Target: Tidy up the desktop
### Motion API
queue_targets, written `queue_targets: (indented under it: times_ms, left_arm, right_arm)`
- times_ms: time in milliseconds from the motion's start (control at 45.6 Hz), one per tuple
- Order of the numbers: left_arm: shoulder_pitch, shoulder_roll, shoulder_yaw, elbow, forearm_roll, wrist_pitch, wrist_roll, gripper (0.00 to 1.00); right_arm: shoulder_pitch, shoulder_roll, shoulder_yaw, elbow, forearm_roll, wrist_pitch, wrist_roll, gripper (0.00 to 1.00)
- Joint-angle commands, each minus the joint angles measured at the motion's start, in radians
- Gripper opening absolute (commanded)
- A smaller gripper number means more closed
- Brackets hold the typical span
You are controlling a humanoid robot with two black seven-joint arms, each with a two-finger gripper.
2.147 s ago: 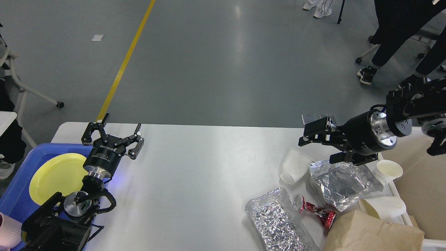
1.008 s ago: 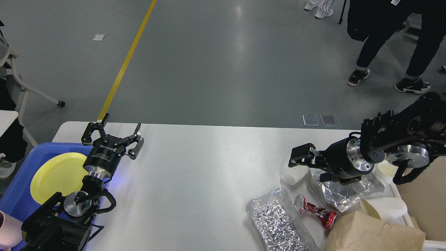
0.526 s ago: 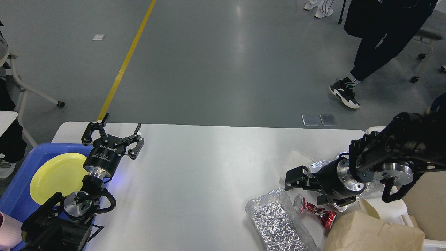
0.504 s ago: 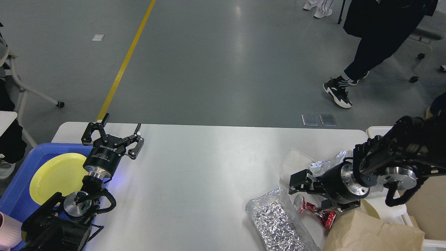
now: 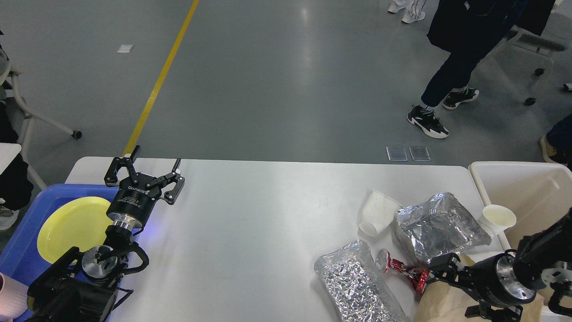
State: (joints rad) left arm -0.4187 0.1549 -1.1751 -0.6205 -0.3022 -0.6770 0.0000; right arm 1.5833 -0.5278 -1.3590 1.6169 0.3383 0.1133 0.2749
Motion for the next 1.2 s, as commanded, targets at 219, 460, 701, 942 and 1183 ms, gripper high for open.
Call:
queue_targets:
  times_ms: [219, 460, 701, 942, 1183]
  left_arm:
    - [0.000, 0.002, -0.002, 0.001, 0.002, 0.000, 0.000, 0.96]
    - [0.000, 0.002, -0.002, 0.001, 0.002, 0.000, 0.000, 0.96]
    - [0.000, 0.000, -0.002, 0.001, 0.002, -0.001, 0.000, 0.96]
    - [0.000, 0.002, -0.002, 0.001, 0.002, -0.001, 0.000, 0.96]
    - [0.000, 0.002, -0.002, -0.001, 0.002, -0.001, 0.000, 0.96]
  right_arm:
    - [-0.161, -0.072, 0.014, -0.204, 0.274, -0.001, -0.006, 1.00]
    - [-0.224, -0.080, 0.043, -0.213, 0.286, -0.001, -0.006, 1.00]
    - [-0.261, -0.074, 0.043, -0.216, 0.350, -0.018, -0.006, 0.98]
    - [-0.359, -0.069, 0.115, -0.215, 0.355, -0.126, -0.006, 0.78]
    - [-0.373, -0.051, 0.139, -0.209, 0.337, -0.172, -0.002, 0.00]
